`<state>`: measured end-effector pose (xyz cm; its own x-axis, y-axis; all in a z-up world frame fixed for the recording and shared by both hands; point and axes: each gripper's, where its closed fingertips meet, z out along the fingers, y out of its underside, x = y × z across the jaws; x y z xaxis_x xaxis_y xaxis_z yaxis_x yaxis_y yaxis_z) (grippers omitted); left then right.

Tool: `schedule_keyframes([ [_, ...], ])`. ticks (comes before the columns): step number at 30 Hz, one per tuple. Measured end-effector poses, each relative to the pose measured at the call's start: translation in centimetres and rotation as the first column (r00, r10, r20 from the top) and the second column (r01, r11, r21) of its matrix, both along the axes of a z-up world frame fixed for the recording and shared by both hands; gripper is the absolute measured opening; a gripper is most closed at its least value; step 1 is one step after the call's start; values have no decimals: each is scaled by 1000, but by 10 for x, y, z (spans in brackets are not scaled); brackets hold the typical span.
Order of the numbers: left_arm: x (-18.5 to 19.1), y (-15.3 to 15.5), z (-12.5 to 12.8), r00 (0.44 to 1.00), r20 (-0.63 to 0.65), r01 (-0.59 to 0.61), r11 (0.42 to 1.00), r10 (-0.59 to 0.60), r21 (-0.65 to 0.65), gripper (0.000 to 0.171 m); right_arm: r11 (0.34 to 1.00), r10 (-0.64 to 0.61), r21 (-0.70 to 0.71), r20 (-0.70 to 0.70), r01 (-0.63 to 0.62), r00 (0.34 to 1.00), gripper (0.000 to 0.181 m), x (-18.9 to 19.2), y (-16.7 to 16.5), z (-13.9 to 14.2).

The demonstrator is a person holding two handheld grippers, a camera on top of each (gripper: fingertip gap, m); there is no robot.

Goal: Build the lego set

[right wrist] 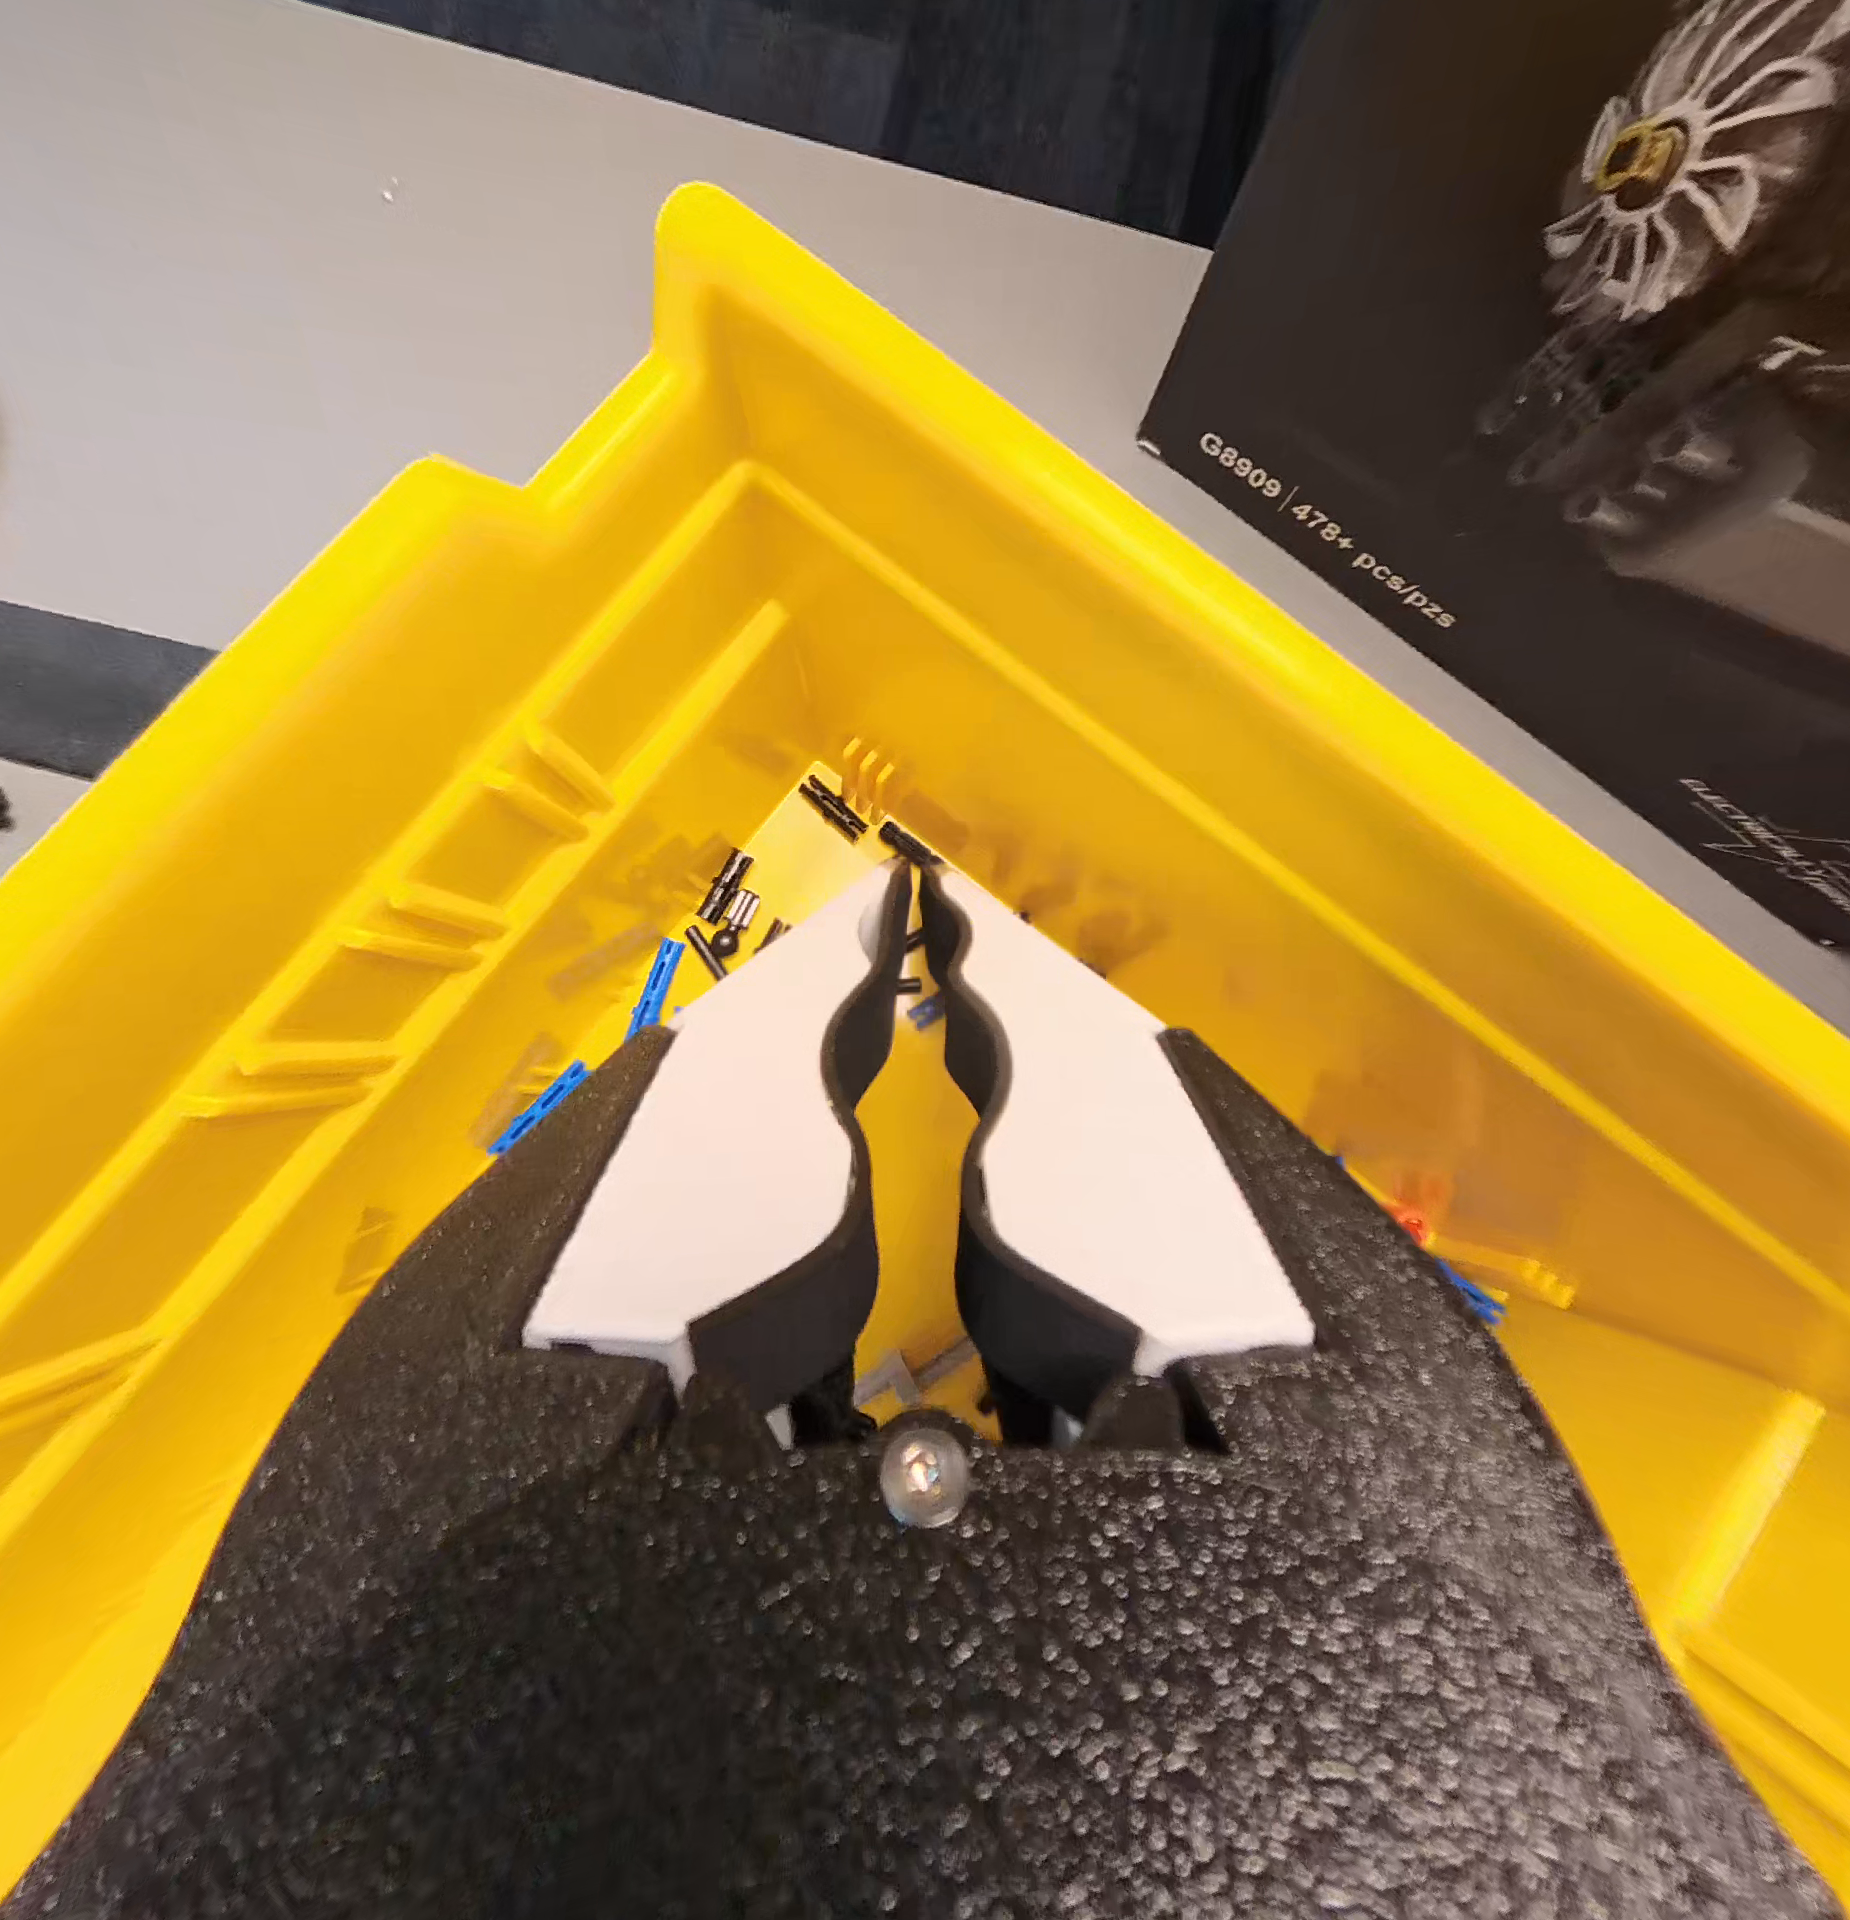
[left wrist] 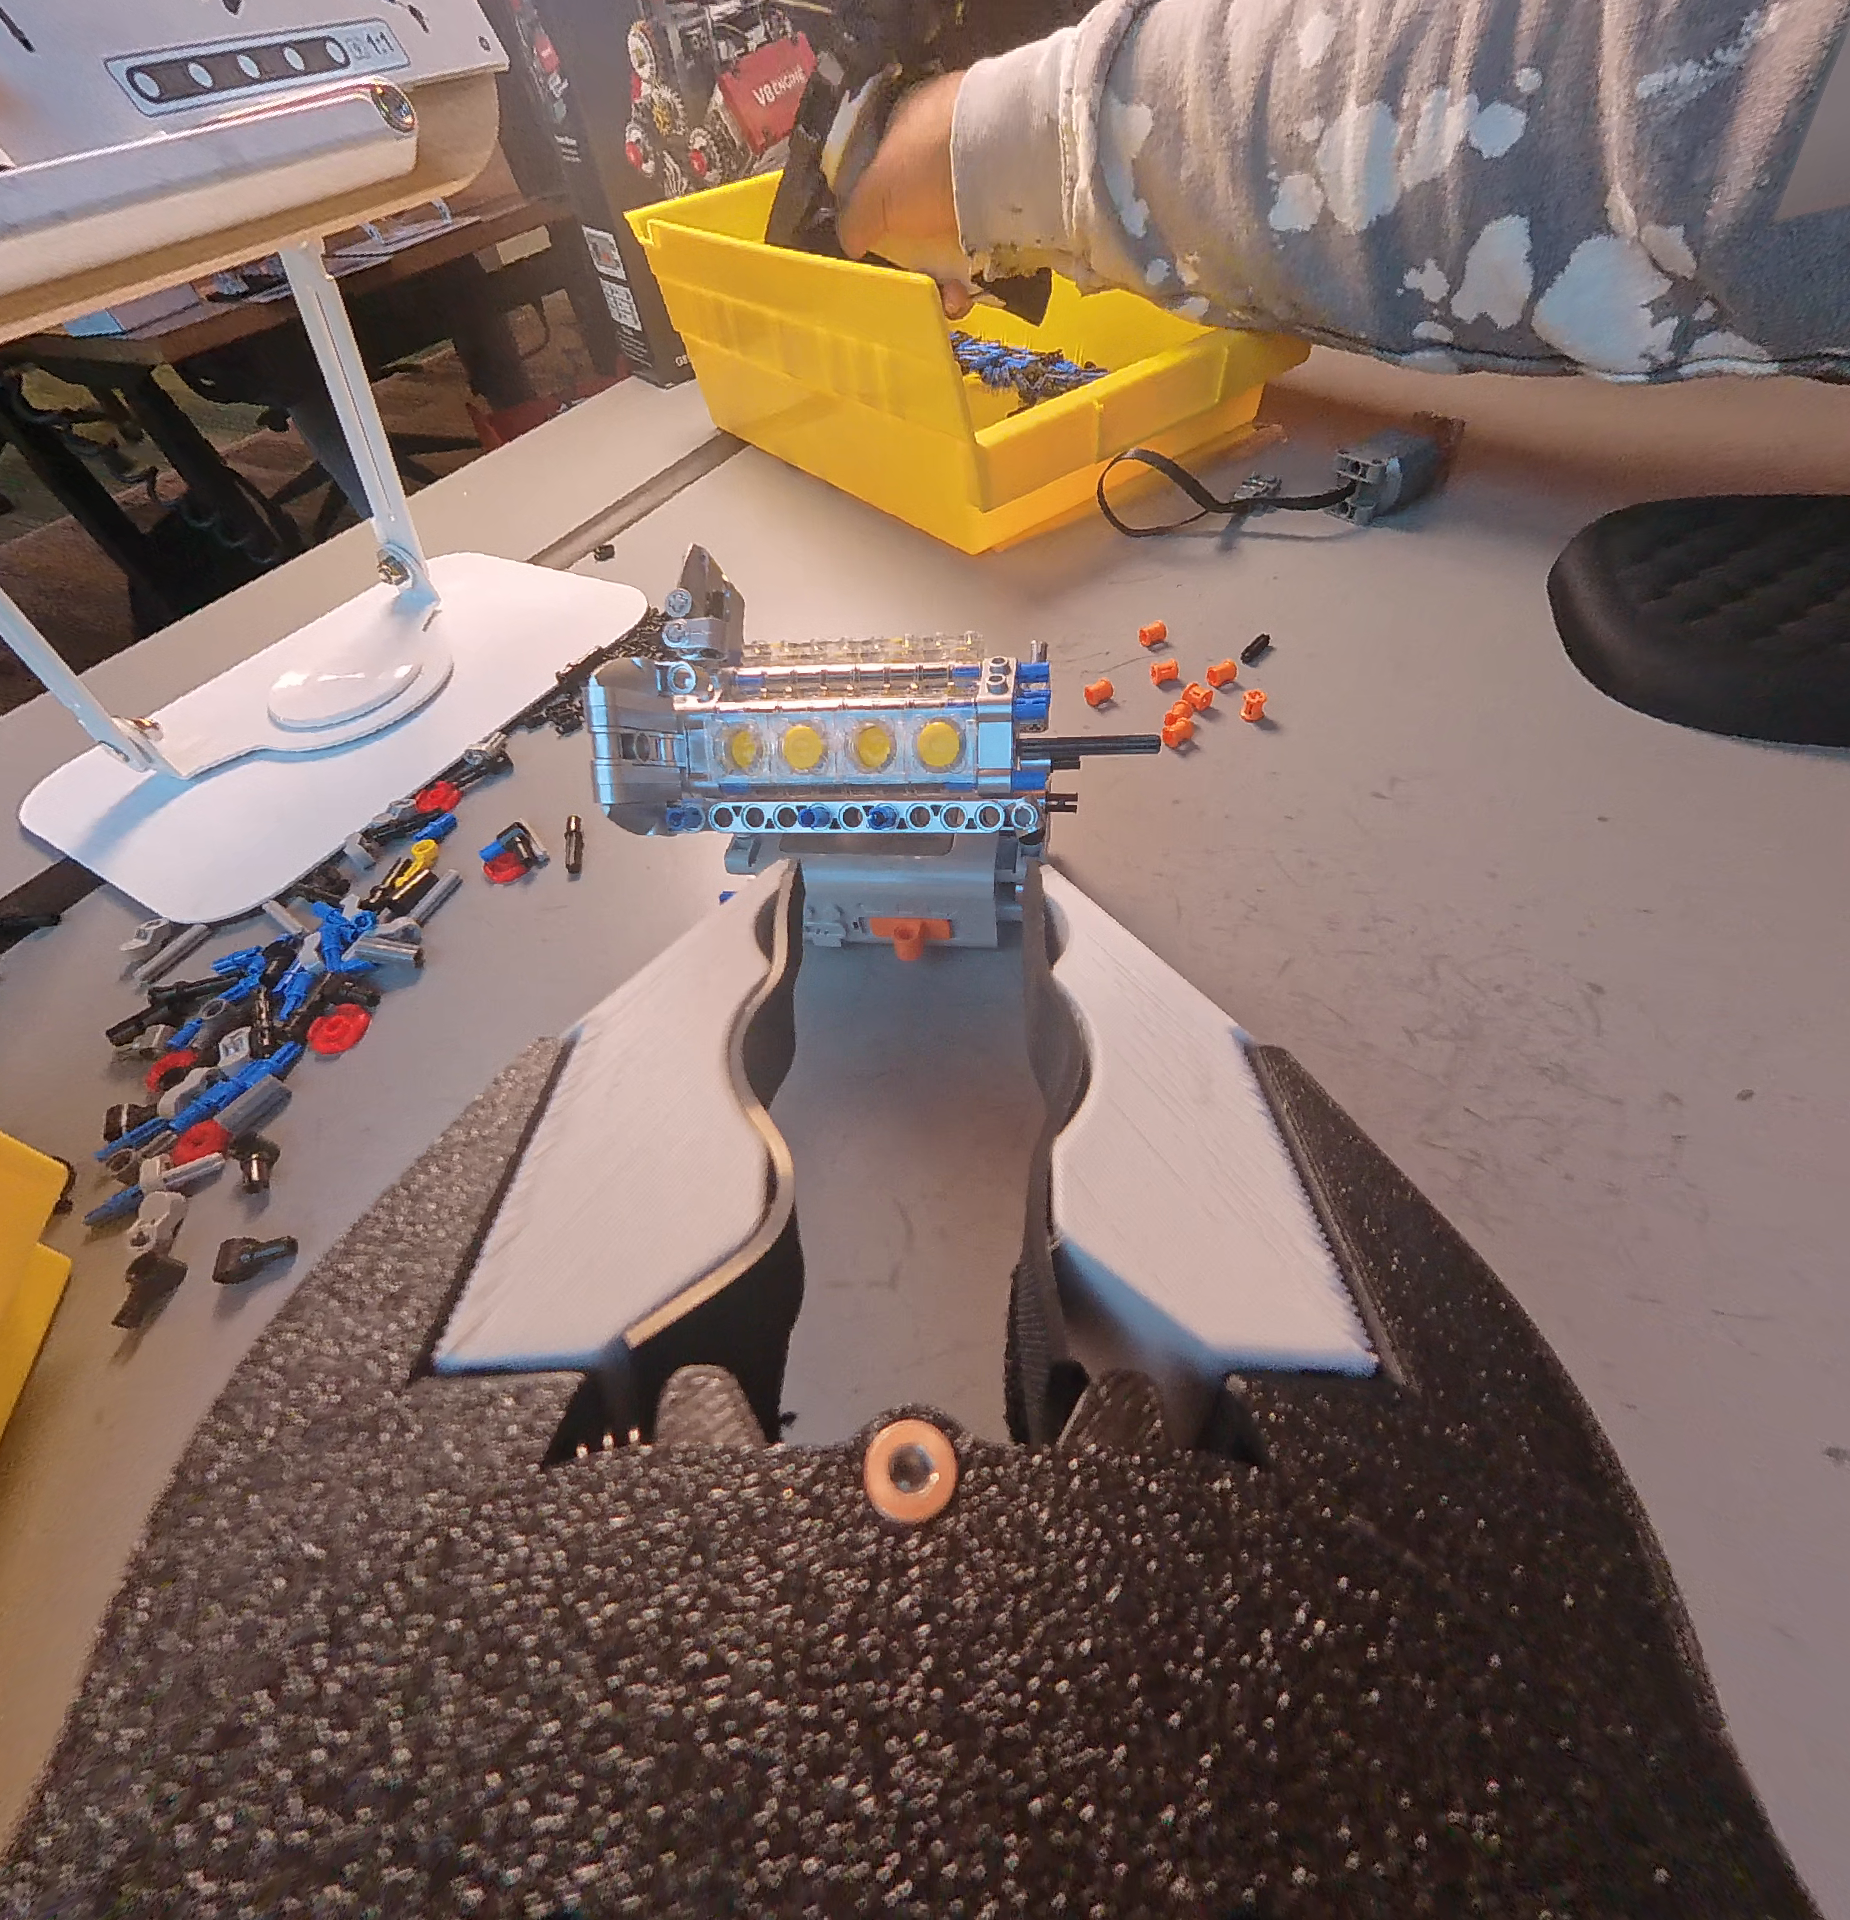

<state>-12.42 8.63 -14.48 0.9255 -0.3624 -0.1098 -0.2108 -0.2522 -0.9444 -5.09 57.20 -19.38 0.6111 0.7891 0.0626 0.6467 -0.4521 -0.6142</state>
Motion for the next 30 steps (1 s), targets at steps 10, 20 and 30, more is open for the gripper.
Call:
schedule_keyframes([
  [10, 0, -1, 0, 1000, 4, 4, 1000, -4, 1, 40, 999, 49, -22, -24, -49, 999, 0, -13, -5, -10],
  [20, 2, -1, 0, 1000, 4, 13, 1000, -13, -6, 40, 993, 102, -52, -38, -104, 994, 6, -13, -10, -6],
  [30, 1, -1, 0, 1000, 15, 14, 1000, -13, -10, 40, 986, 156, -69, 26, -154, 987, 6, -12, -15, -13],
])
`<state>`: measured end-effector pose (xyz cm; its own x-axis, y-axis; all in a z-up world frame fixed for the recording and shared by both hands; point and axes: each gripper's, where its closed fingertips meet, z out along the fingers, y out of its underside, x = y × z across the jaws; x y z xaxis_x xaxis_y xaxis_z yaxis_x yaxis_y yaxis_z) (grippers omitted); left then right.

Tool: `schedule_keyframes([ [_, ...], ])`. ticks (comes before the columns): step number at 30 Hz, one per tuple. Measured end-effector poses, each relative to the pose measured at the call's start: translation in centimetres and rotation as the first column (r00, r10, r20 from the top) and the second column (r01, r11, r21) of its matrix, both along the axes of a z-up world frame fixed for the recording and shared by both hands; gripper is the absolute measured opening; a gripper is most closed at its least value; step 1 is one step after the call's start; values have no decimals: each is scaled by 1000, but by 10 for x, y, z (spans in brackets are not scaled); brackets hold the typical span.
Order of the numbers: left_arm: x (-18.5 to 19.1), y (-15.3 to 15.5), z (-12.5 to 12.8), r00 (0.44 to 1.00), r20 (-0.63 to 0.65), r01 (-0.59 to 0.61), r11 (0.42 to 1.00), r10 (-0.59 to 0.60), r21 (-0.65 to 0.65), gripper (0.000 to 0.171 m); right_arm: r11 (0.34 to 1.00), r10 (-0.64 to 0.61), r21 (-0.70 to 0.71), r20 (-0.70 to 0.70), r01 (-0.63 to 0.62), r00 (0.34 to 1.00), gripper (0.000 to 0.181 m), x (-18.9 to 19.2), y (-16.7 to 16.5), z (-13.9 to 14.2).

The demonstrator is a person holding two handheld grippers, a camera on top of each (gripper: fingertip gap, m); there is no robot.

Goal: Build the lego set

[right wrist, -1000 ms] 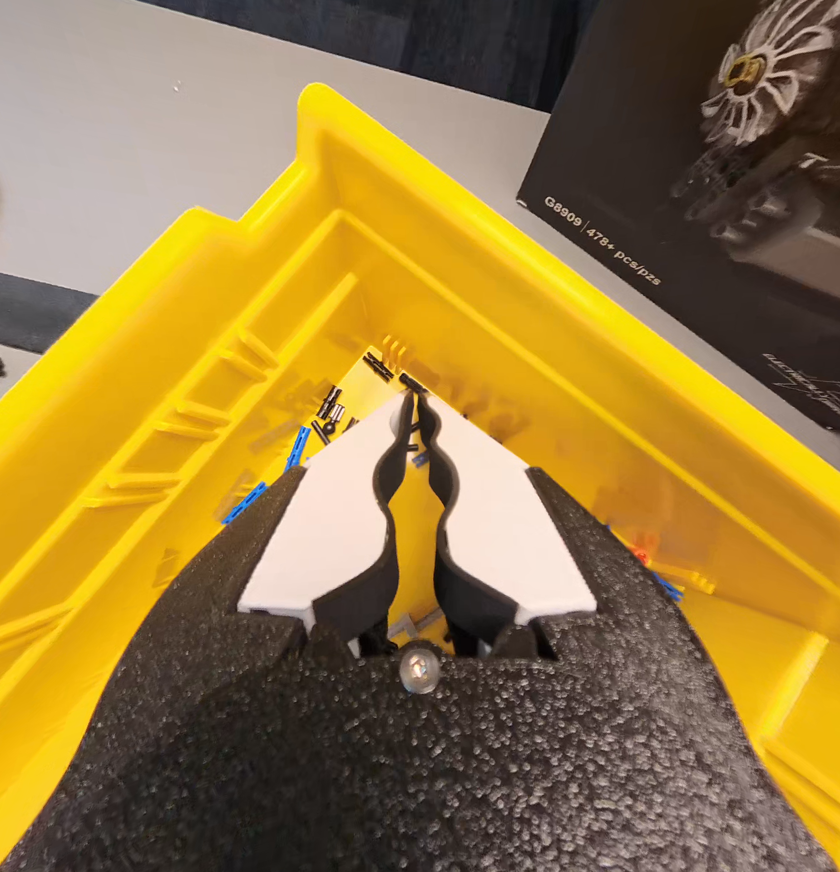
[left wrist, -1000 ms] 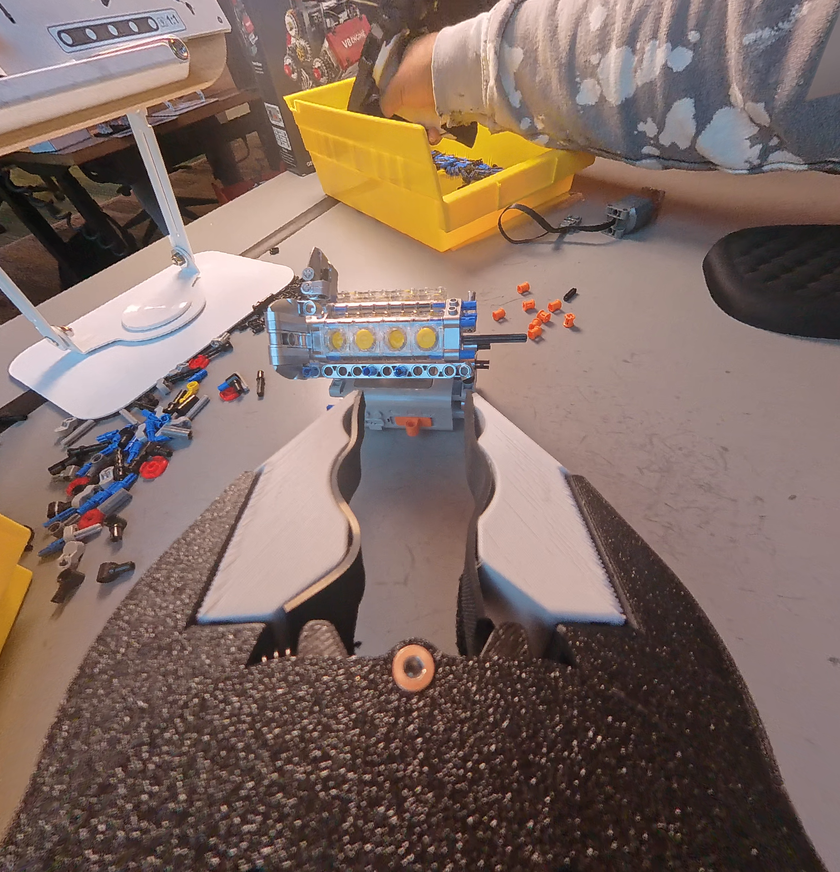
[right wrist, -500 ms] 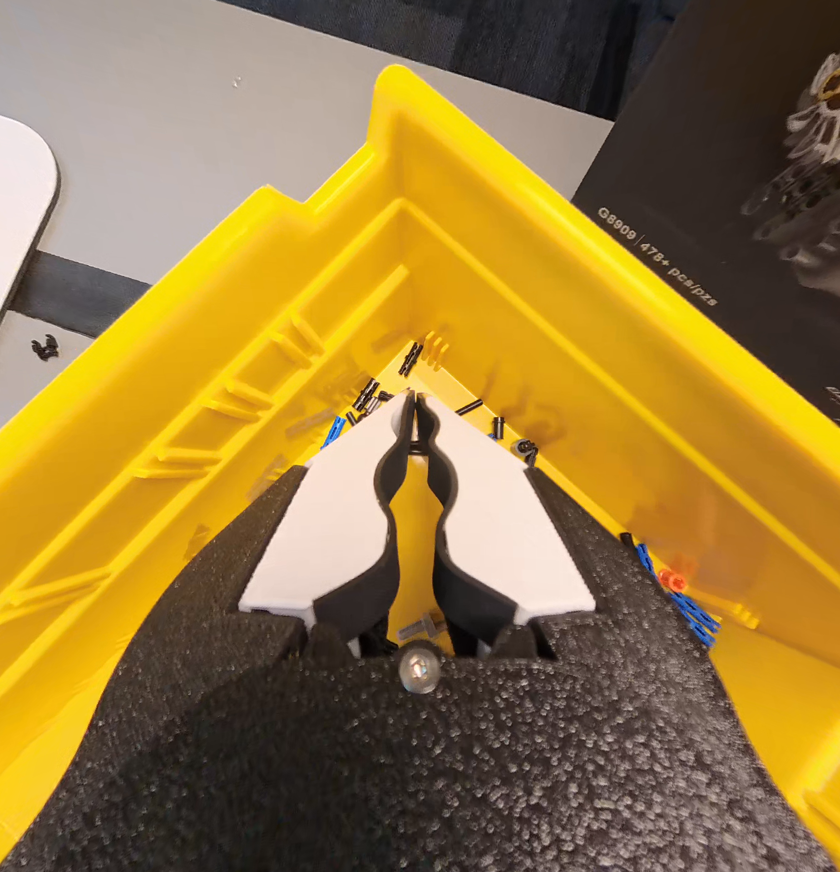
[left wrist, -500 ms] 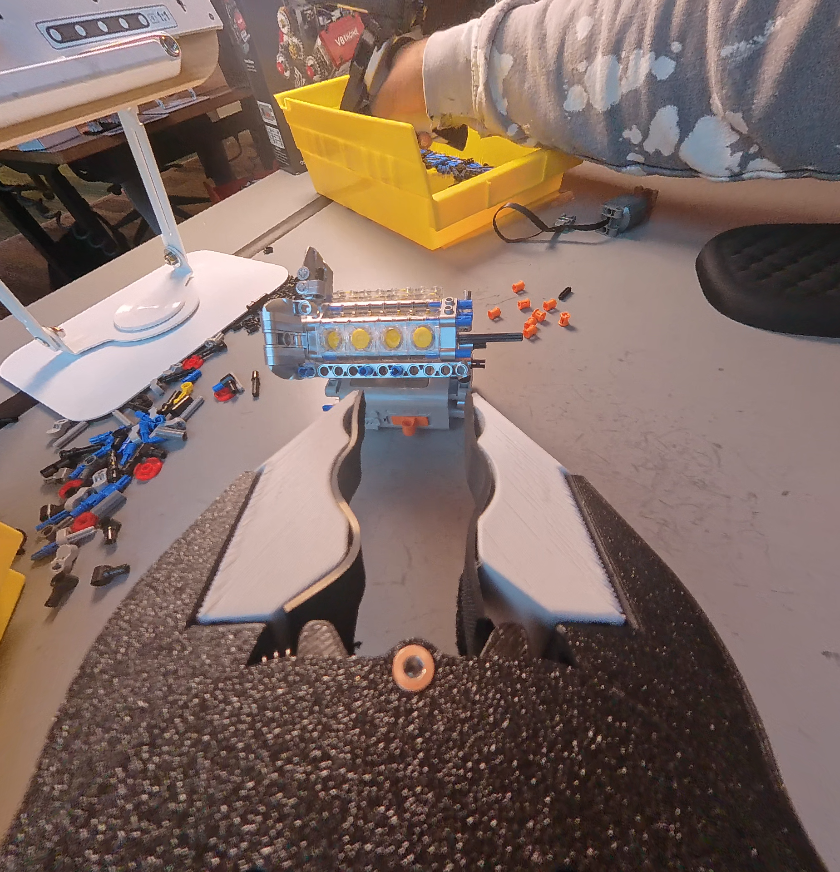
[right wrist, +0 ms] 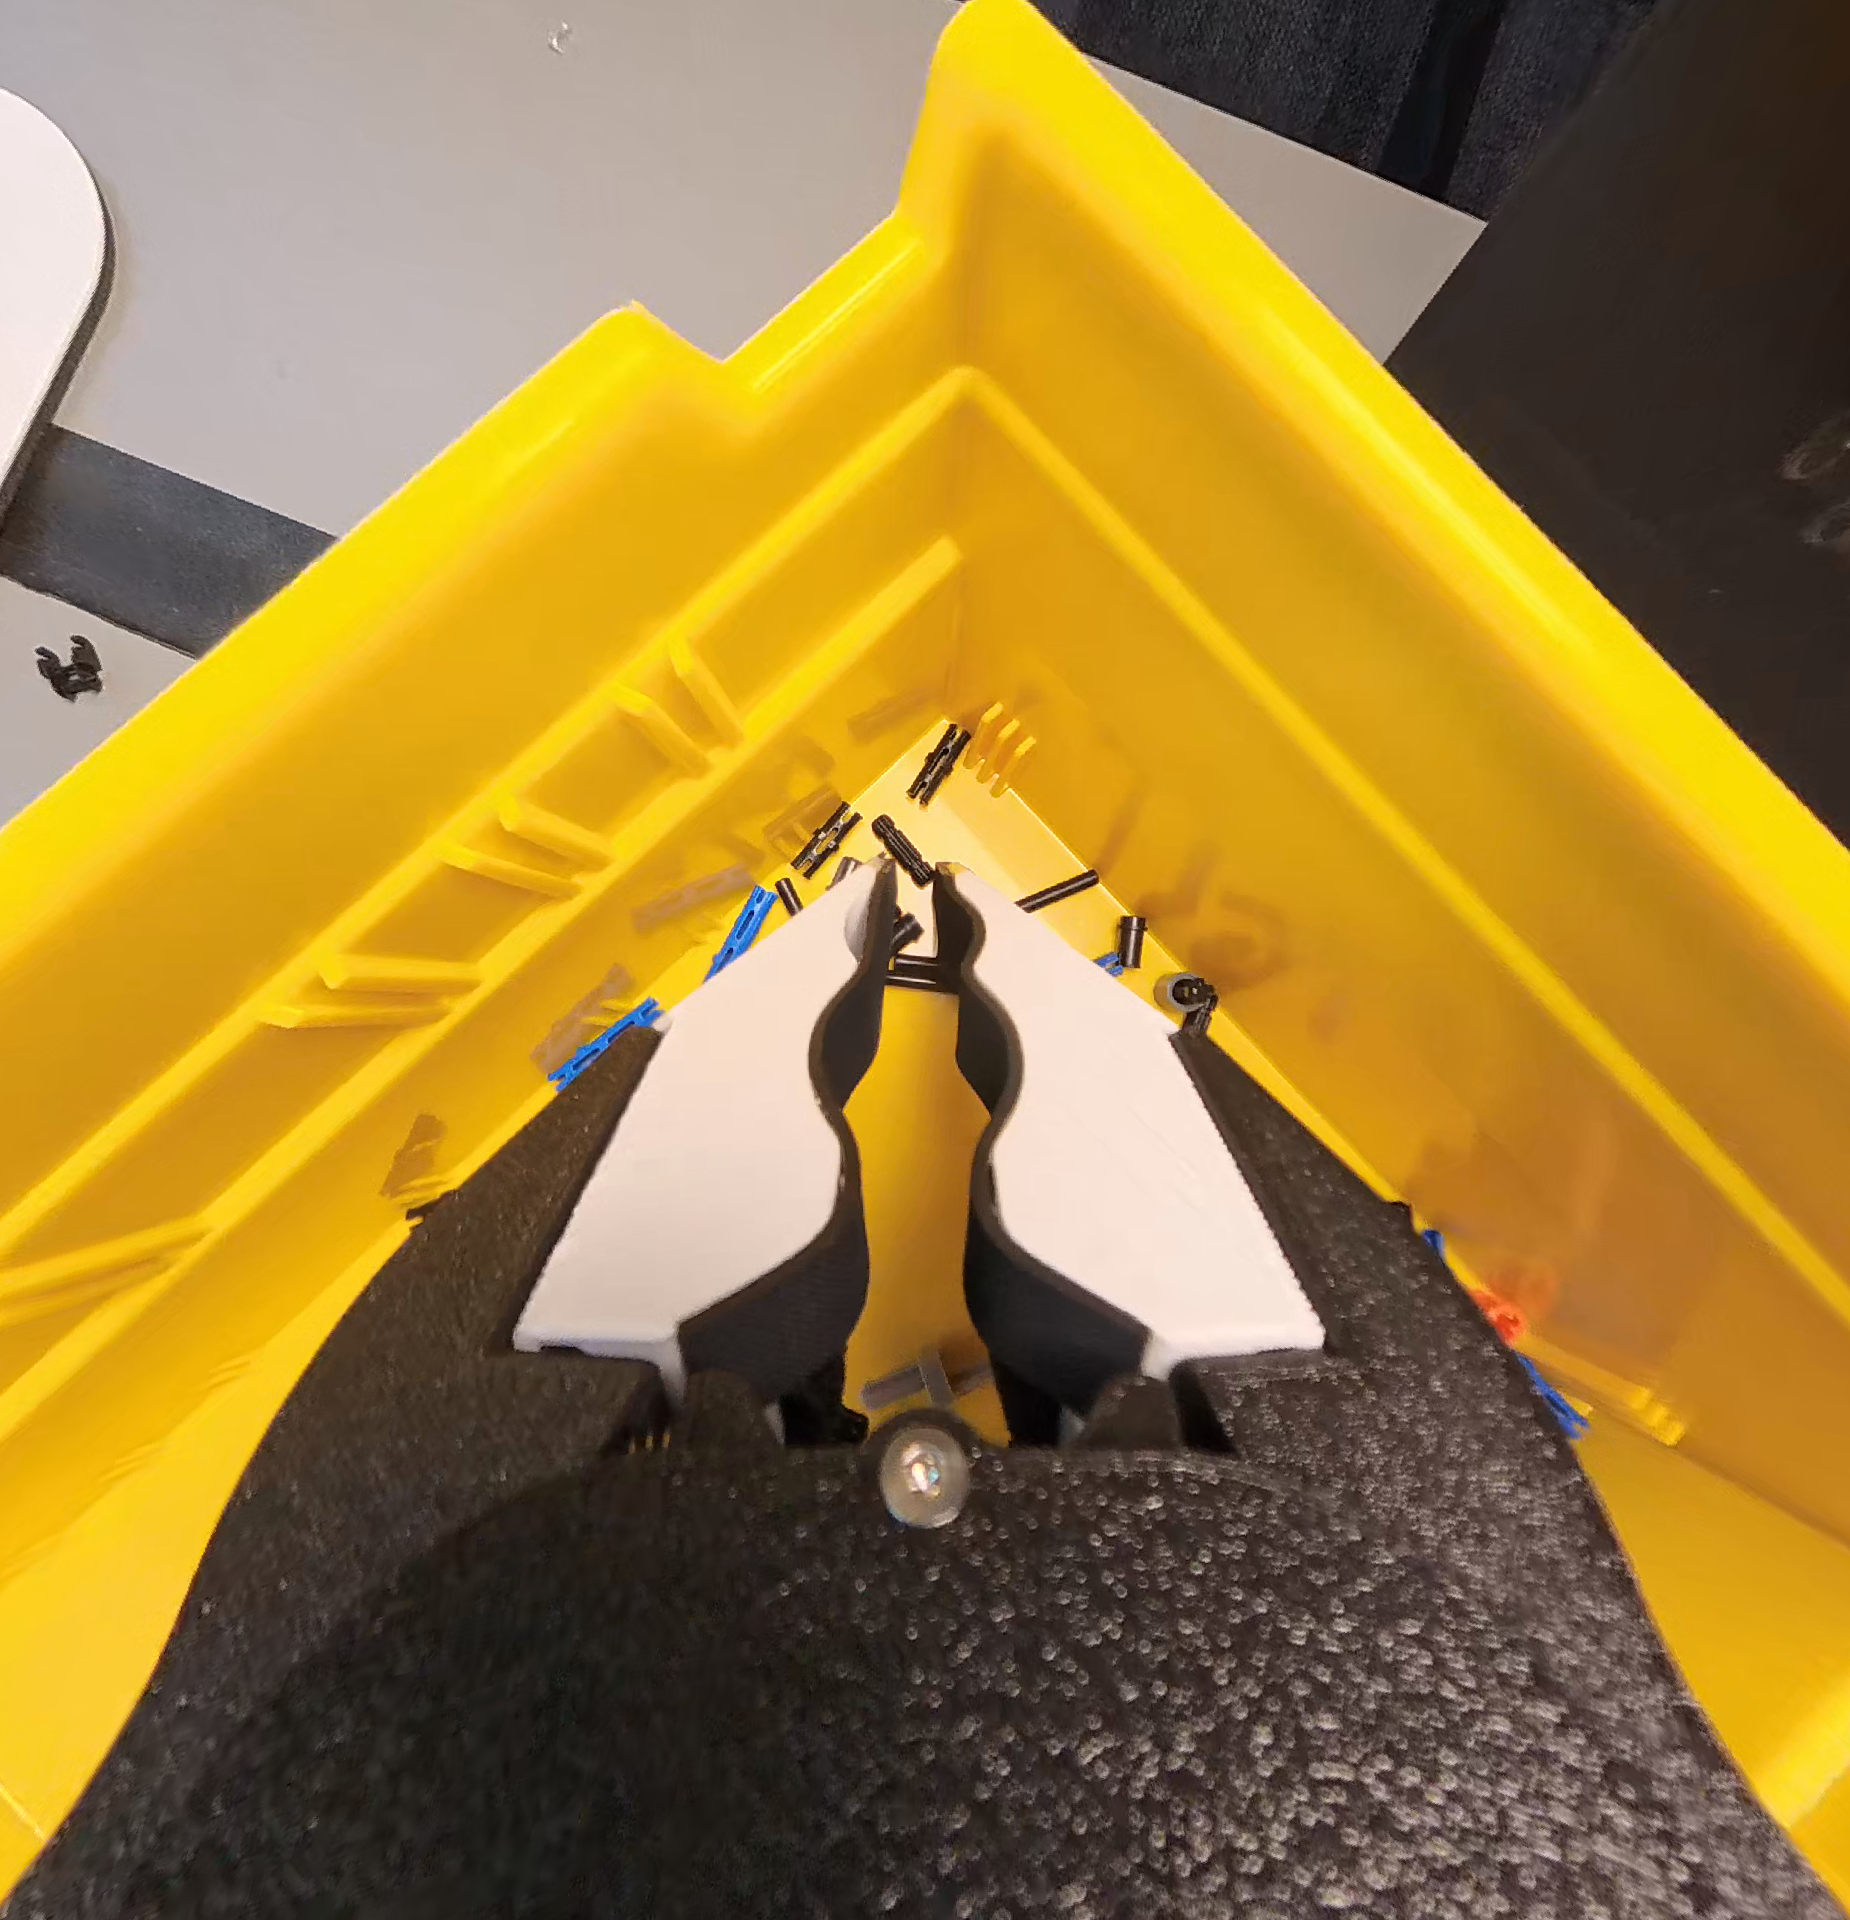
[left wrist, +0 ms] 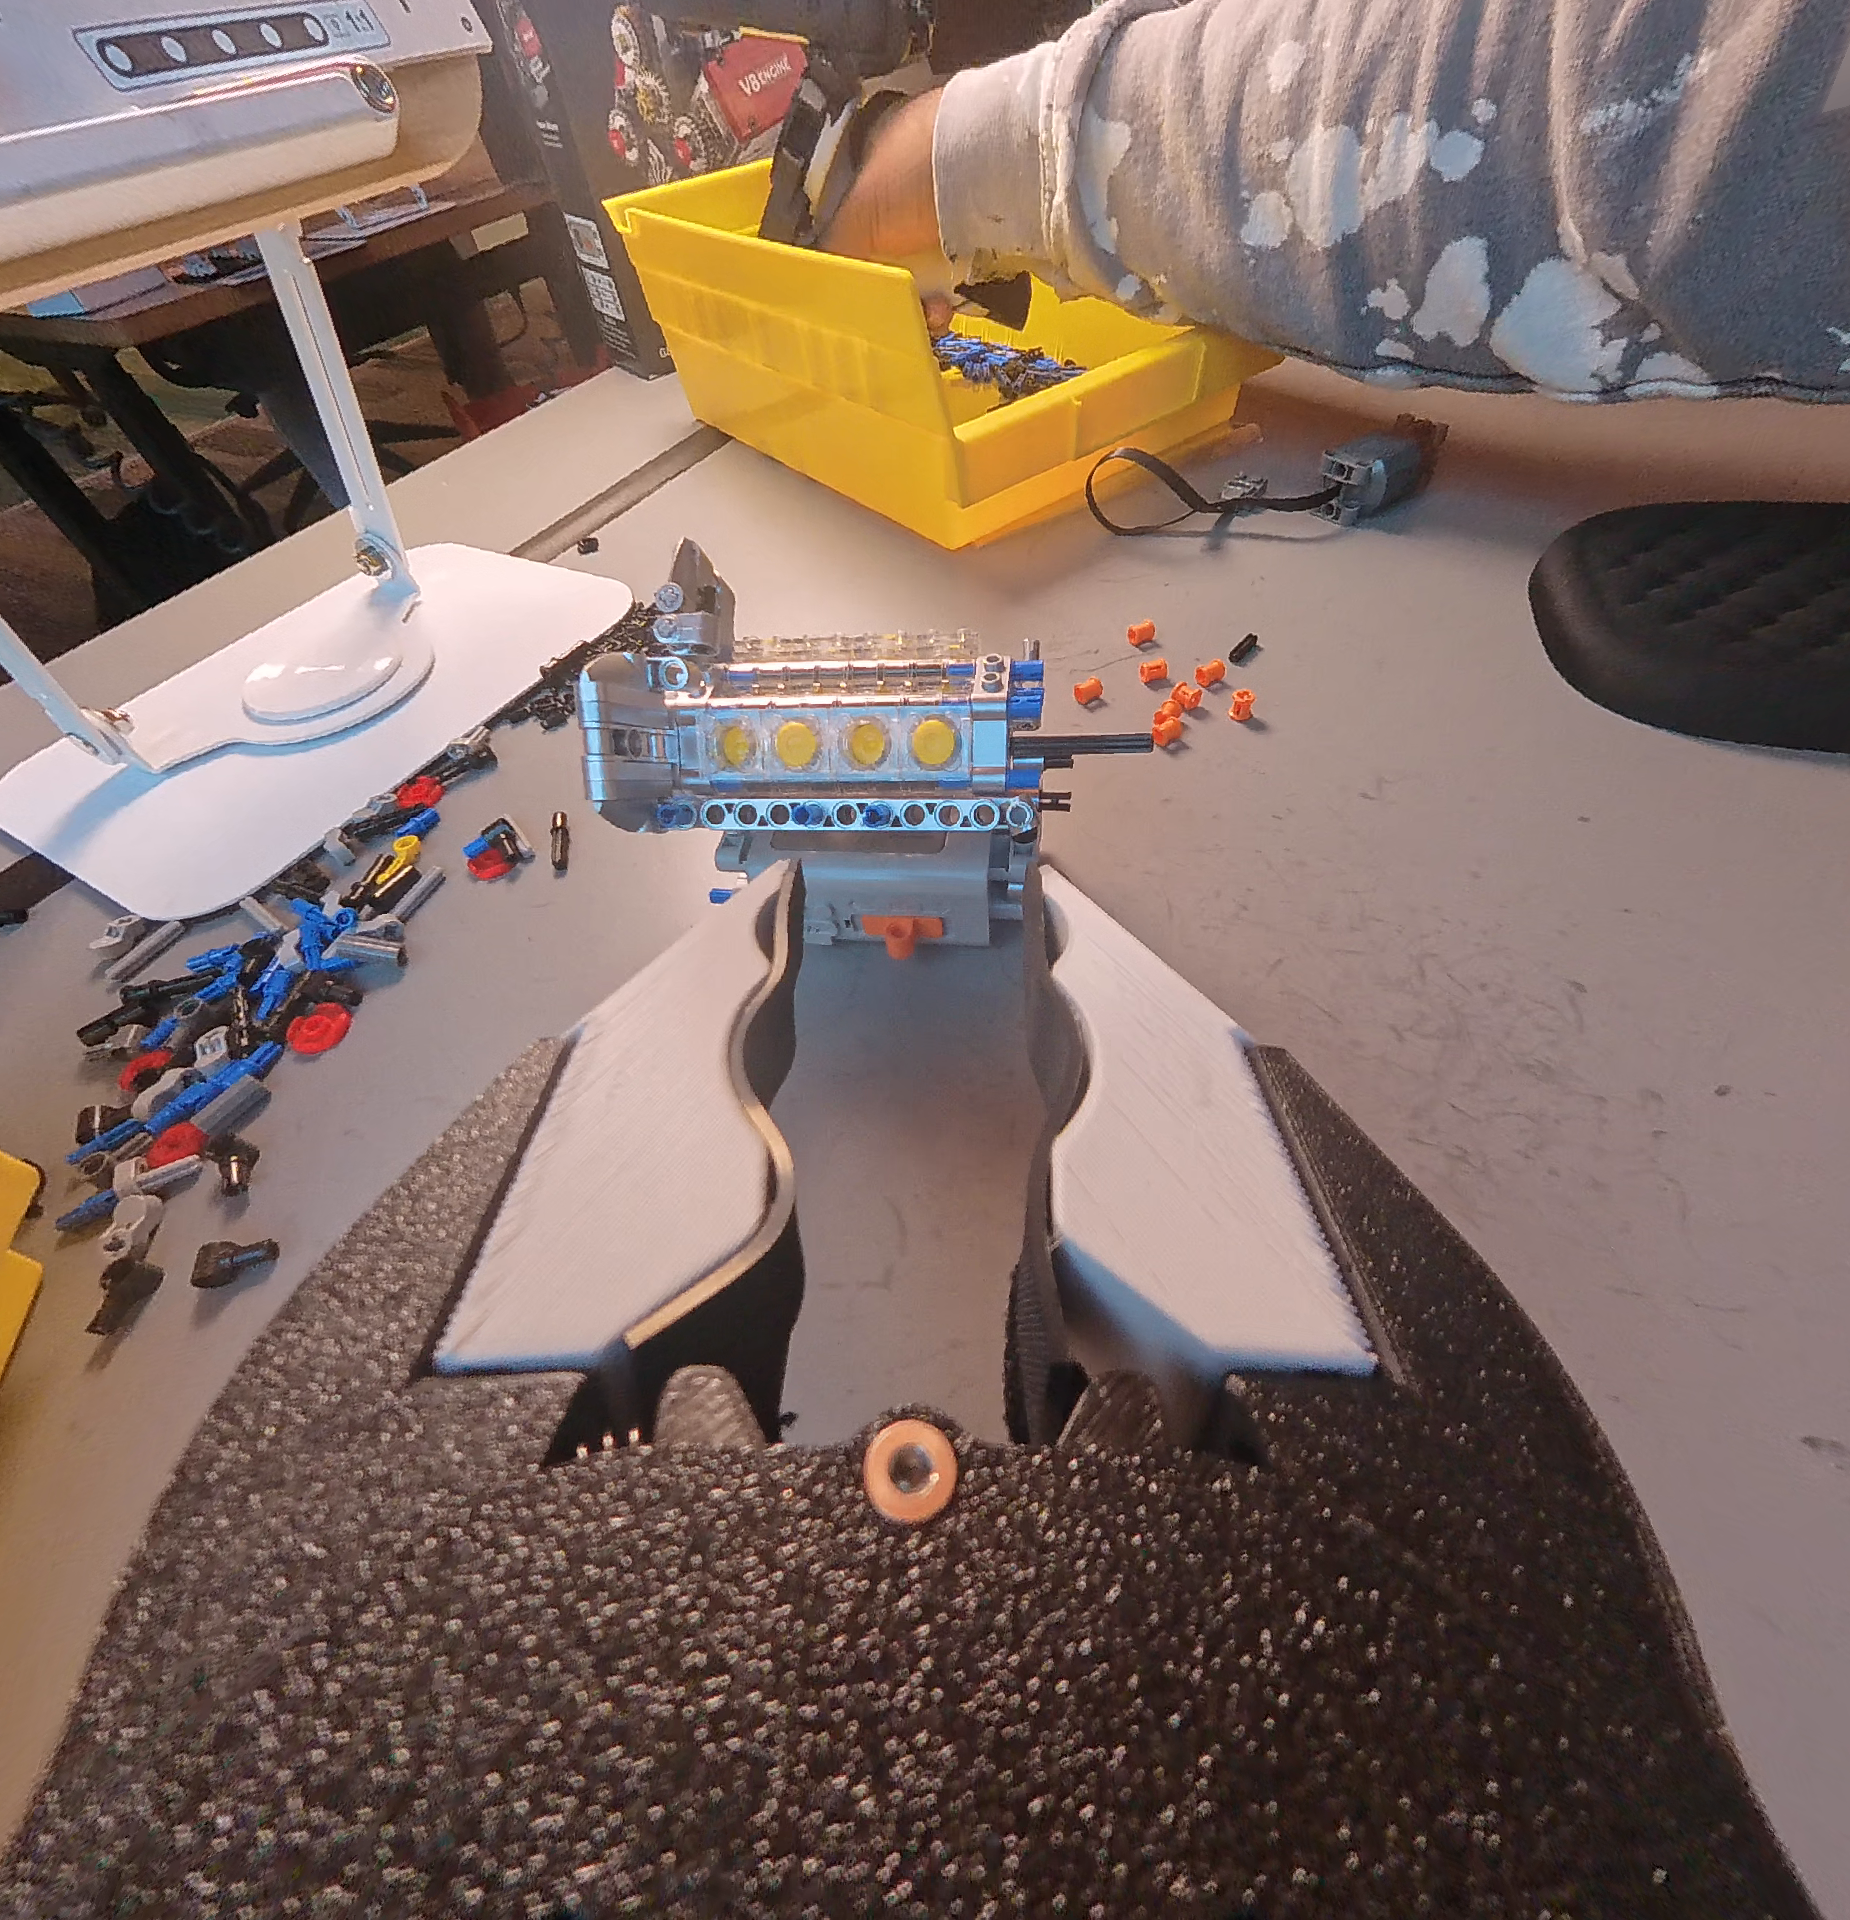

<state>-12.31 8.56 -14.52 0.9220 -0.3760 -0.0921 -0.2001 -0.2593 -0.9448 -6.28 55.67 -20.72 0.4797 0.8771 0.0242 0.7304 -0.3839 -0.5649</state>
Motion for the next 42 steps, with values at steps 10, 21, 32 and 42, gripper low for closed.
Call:
schedule_keyframes([
  [10, 0, 0, 0, 1000, 1, 2, 1000, -2, -1, 40, 988, 142, 48, 52, -144, 989, 3, -4, 1, 0],
  [21, -2, 0, -1, 1000, -5, 0, 1000, 0, -2, 40, 896, 407, 268, -178, -354, 896, 3, 6, -161, 129],
  [32, 4, -2, -4, 998, -68, 12, 1000, -12, 3, 40, 767, 641, -25, 81, -641, 763, 4, 104, -338, 4],
  [42, 5, -2, -6, 997, -83, 6, 1000, -6, -1, 40, 818, 569, 106, 2, -566, 822, 10, 93, -303, 47],
])
